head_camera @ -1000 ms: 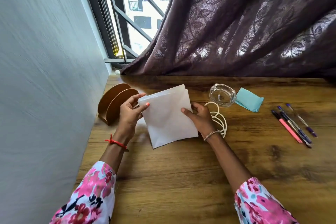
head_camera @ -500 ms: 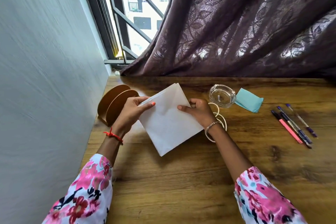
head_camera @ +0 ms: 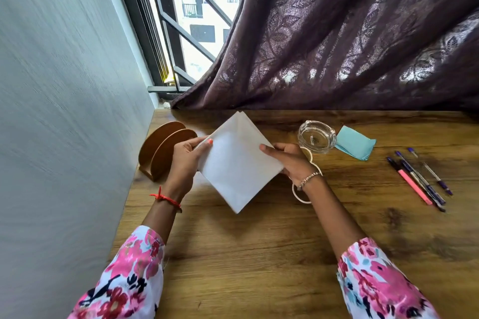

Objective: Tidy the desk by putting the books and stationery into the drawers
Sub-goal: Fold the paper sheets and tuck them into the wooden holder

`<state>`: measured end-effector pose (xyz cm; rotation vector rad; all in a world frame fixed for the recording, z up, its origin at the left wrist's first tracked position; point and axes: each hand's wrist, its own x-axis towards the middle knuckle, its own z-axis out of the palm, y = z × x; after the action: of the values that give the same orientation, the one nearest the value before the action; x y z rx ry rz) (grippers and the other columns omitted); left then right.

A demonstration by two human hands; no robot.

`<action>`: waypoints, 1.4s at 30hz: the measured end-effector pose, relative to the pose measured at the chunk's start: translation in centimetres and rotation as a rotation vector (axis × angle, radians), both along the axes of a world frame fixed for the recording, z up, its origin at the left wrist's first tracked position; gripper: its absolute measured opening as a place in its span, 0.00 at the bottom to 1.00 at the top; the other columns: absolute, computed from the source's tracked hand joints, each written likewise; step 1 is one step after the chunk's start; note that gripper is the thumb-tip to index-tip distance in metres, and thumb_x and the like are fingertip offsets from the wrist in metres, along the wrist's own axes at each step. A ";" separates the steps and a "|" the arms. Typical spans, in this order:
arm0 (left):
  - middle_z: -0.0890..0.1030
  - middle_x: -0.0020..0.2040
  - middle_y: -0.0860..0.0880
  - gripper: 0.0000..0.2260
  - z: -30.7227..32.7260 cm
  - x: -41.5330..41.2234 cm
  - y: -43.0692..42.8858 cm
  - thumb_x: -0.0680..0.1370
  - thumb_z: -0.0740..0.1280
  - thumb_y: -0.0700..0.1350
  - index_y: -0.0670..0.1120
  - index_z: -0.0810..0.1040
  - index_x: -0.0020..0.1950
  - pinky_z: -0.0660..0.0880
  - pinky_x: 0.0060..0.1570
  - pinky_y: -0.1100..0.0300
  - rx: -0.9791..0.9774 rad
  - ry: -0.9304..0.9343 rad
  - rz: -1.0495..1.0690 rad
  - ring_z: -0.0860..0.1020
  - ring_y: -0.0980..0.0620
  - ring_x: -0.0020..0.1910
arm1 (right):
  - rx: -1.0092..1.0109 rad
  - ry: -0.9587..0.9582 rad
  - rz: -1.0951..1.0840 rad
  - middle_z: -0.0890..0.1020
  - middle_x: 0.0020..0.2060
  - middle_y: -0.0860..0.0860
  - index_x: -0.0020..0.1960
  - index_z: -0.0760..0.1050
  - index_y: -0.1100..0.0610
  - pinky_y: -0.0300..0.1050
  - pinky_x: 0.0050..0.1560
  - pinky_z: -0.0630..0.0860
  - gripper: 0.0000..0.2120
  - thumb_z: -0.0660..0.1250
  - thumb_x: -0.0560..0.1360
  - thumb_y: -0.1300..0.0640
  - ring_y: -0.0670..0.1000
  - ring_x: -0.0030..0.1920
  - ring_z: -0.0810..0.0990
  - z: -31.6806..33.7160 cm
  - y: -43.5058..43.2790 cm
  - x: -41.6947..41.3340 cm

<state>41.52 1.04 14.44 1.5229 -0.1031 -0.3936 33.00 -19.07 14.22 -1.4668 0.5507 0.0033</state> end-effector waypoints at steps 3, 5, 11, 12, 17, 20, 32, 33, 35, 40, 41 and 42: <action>0.80 0.44 0.47 0.10 0.0 -0.1 -0.5 0.77 0.65 0.42 0.42 0.77 0.58 0.77 0.34 0.62 -0.055 0.066 0.100 0.77 0.53 0.40 | 0.209 0.001 -0.048 0.81 0.43 0.54 0.49 0.75 0.57 0.45 0.37 0.81 0.07 0.68 0.73 0.57 0.50 0.40 0.81 -0.8 0.1 -0.7; 0.80 0.42 0.48 0.09 -0.2 -0.5 -0.8 0.78 0.64 0.41 0.41 0.77 0.57 0.77 0.30 0.64 -0.073 0.083 0.136 0.78 0.56 0.37 | 0.262 -0.007 -0.059 0.81 0.45 0.55 0.52 0.73 0.58 0.47 0.37 0.82 0.08 0.67 0.73 0.61 0.50 0.39 0.82 -1.3 0.6 -1.1; 0.79 0.43 0.46 0.10 -0.8 -1.6 -1.6 0.78 0.62 0.39 0.38 0.76 0.58 0.77 0.30 0.61 0.042 0.130 0.184 0.77 0.53 0.38 | -0.150 -0.113 -0.275 0.80 0.43 0.55 0.52 0.73 0.58 0.46 0.35 0.80 0.11 0.66 0.72 0.67 0.52 0.40 0.81 -2.1 2.2 -0.8; 0.79 0.45 0.44 0.11 -0.8 -1.6 -1.6 0.78 0.62 0.39 0.37 0.76 0.58 0.78 0.29 0.60 0.070 0.151 0.171 0.78 0.52 0.39 | -0.282 -0.130 -0.282 0.81 0.43 0.55 0.51 0.74 0.58 0.49 0.39 0.80 0.09 0.67 0.72 0.66 0.54 0.42 0.81 -2.1 2.3 -0.7; 0.79 0.39 0.46 0.12 0.5 -2.1 -1.9 0.77 0.56 0.31 0.41 0.77 0.40 0.79 0.33 0.57 0.104 0.220 0.099 0.78 0.51 0.36 | -0.566 -0.221 -0.220 0.81 0.42 0.50 0.49 0.78 0.61 0.38 0.45 0.75 0.07 0.68 0.71 0.64 0.48 0.44 0.79 -1.8 3.6 -0.8; 0.78 0.36 0.44 0.12 1.0 -2.3 -2.3 0.77 0.57 0.30 0.39 0.74 0.36 0.79 0.30 0.57 0.066 0.257 0.098 0.79 0.50 0.33 | -0.541 -0.287 -0.093 0.81 0.44 0.48 0.46 0.79 0.60 0.36 0.51 0.75 0.05 0.68 0.70 0.66 0.47 0.47 0.80 -2.1 4.7 -0.9; 0.81 0.33 0.43 0.09 2.4 -2.6 -2.3 0.80 0.57 0.40 0.37 0.73 0.44 0.80 0.28 0.55 -0.051 0.372 0.082 0.81 0.49 0.28 | -0.531 -0.296 0.077 0.80 0.47 0.50 0.54 0.75 0.60 0.28 0.46 0.70 0.14 0.65 0.71 0.70 0.43 0.47 0.78 -2.2 5.3 -0.8; 0.81 0.38 0.42 0.07 1.8 -2.0 -1.8 0.79 0.59 0.41 0.39 0.75 0.46 0.80 0.31 0.55 0.041 0.280 0.107 0.81 0.49 0.31 | -0.558 -0.278 0.055 0.80 0.47 0.50 0.55 0.75 0.60 0.30 0.46 0.70 0.14 0.65 0.71 0.70 0.46 0.47 0.78 -2.0 4.9 -0.6; 0.82 0.48 0.44 0.07 1.0 -1.0 -0.2 0.74 0.67 0.40 0.42 0.79 0.51 0.80 0.46 0.54 0.347 -0.080 0.144 0.81 0.49 0.43 | -0.576 -0.260 0.038 0.80 0.47 0.50 0.55 0.76 0.60 0.36 0.48 0.72 0.14 0.65 0.71 0.69 0.48 0.48 0.78 -1.2 4.0 -0.2; 0.72 0.63 0.51 0.37 2.2 -0.5 3.1 0.64 0.76 0.36 0.47 0.65 0.70 0.68 0.60 0.68 0.546 -0.510 -0.176 0.71 0.56 0.61 | -0.477 -0.296 0.233 0.79 0.46 0.51 0.55 0.76 0.61 0.39 0.48 0.73 0.14 0.67 0.70 0.71 0.48 0.47 0.76 2.7 2.7 1.7; 0.73 0.64 0.50 0.36 2.4 -0.5 3.6 0.65 0.76 0.36 0.48 0.66 0.70 0.70 0.61 0.62 0.556 -0.503 -0.208 0.71 0.56 0.62 | -0.443 -0.311 0.299 0.79 0.45 0.51 0.54 0.76 0.60 0.39 0.48 0.73 0.14 0.66 0.70 0.72 0.46 0.46 0.76 3.5 2.8 2.3; 0.76 0.62 0.50 0.32 2.7 -0.7 4.1 0.66 0.76 0.37 0.48 0.70 0.68 0.72 0.60 0.58 0.562 -0.506 -0.200 0.73 0.55 0.61 | -0.428 -0.324 0.356 0.79 0.44 0.50 0.54 0.75 0.60 0.38 0.48 0.74 0.15 0.66 0.70 0.72 0.44 0.45 0.77 4.3 3.0 3.0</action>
<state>40.82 5.11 17.11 2.1538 -0.5850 -0.1901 35.95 -16.08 18.49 -1.9208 0.0169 -0.0750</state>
